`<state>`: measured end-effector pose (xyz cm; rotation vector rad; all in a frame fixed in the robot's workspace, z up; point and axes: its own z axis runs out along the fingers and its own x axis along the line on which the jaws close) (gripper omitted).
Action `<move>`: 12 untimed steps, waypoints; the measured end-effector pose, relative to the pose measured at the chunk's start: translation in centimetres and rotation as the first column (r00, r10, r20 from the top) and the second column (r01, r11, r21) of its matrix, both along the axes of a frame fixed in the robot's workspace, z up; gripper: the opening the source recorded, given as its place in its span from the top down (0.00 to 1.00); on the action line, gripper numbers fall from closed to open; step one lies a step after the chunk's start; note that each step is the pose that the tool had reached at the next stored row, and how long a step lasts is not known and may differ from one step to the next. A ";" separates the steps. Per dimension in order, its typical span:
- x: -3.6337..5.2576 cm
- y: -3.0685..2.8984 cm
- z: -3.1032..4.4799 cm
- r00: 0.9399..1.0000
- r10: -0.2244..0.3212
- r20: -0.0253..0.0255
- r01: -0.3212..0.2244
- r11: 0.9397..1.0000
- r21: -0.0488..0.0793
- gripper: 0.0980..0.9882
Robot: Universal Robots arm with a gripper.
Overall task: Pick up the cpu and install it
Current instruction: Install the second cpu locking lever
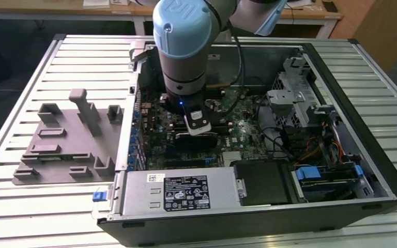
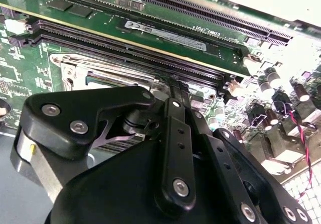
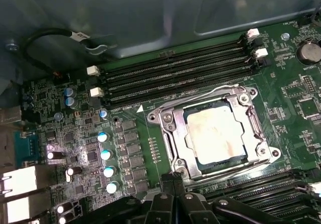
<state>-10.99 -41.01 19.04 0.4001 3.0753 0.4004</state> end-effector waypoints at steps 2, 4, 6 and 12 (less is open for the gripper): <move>0.00 0.00 0.13 1.000 0.000 0.000 0.000 1.000 0.000 0.99; 0.00 0.01 0.52 1.000 0.000 0.000 0.000 1.000 0.001 0.99; 0.00 0.01 1.15 1.000 0.000 0.000 0.000 1.000 0.000 0.99; 0.00 0.00 3.07 1.000 0.000 0.000 0.000 1.000 0.000 0.99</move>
